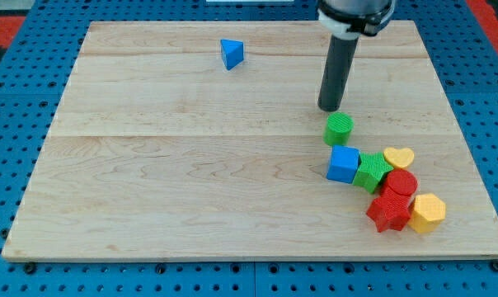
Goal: Push the blue triangle towards center left
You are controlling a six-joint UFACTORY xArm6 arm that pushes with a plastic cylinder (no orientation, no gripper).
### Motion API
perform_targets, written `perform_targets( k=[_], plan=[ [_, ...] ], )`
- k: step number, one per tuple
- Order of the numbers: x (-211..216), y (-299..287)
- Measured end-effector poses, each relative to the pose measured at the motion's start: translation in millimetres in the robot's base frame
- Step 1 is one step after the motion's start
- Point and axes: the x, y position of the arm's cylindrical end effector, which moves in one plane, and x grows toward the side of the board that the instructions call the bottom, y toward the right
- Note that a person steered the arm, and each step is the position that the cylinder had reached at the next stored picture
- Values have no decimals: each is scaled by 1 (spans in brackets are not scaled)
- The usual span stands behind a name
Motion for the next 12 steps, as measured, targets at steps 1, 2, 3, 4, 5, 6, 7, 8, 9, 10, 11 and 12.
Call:
perform_targets(
  k=[1,2,3,4,5,6,7,8,9,10,11,12],
  plan=[
    [59,40],
    [71,41],
    [20,24],
    [-45,-18],
    [-117,-63],
    [-176,-94],
    [-185,-185],
    [-141,-215],
    [-111,-168],
    [-140,-212],
    [-181,-211],
    [-136,-85]
  ],
)
